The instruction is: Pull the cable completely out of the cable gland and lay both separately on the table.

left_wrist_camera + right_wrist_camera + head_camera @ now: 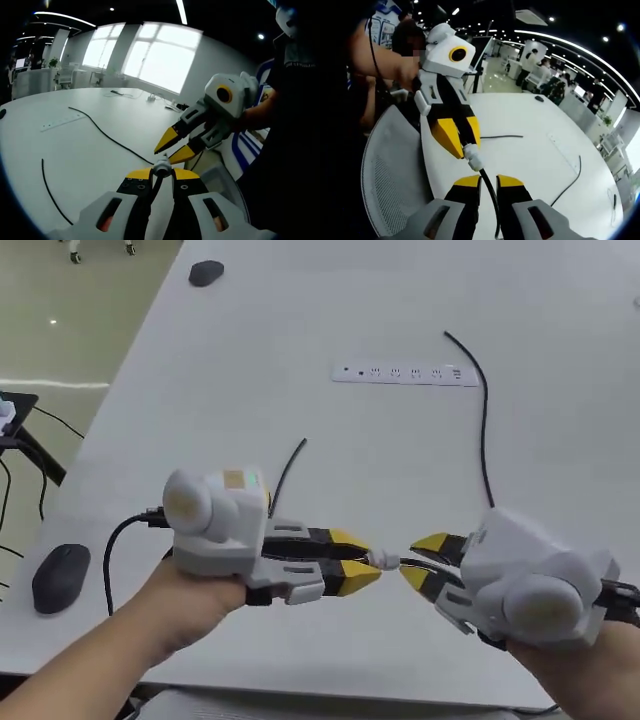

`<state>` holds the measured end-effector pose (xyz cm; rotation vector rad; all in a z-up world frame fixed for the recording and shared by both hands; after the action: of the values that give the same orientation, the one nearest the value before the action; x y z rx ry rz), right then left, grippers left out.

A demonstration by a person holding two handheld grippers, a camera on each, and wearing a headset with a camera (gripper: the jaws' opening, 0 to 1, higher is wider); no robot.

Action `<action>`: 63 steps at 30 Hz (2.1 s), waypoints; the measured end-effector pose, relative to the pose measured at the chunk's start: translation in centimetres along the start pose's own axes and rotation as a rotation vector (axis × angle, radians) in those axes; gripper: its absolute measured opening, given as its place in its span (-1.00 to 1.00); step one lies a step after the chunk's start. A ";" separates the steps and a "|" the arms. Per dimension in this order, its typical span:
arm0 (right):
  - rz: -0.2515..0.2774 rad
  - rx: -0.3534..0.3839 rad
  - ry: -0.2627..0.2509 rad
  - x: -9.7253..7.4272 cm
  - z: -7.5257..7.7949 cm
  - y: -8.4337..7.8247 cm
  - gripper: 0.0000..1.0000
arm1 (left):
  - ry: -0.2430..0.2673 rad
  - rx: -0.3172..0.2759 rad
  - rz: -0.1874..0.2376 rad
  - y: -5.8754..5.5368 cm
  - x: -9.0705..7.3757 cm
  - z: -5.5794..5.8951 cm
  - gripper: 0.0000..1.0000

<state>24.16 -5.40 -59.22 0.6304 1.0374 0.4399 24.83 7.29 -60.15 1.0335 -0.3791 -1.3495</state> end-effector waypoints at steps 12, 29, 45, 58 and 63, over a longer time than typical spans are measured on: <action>-0.005 0.010 0.019 0.3 -0.4 0.1 -0.97 | 0.010 -0.003 -0.008 -0.2 0.0 0.0 -0.70; 0.000 0.124 0.016 0.4 -0.2 -1.0 -0.99 | 0.021 0.001 0.000 -0.4 0.1 0.0 -0.70; -0.026 0.263 -0.008 0.5 0.2 -2.9 -1.00 | 0.019 -0.007 0.016 -0.2 -0.2 -0.1 -0.70; -0.069 0.503 -0.042 0.6 0.7 -7.1 -1.00 | 0.012 -0.018 0.058 0.2 -0.8 0.0 -0.70; -0.050 0.583 -0.032 1.1 0.2 -8.5 -1.00 | 0.006 -0.025 0.064 0.3 -0.7 0.1 -0.70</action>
<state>25.19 -11.12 -65.52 1.1217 1.1531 0.0732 24.75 7.84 -59.61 0.9968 -0.3869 -1.2910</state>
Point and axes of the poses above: the centre of the closed fingertips' face, and the gripper's own axes: x roughly forward along the fingers, z roughly to its right, y roughly out of its top, the point moved 7 cm from there along -x, roughly backward along the fingers, and after that the axes turned 12 degrees about -x, right-handed, at the moved point
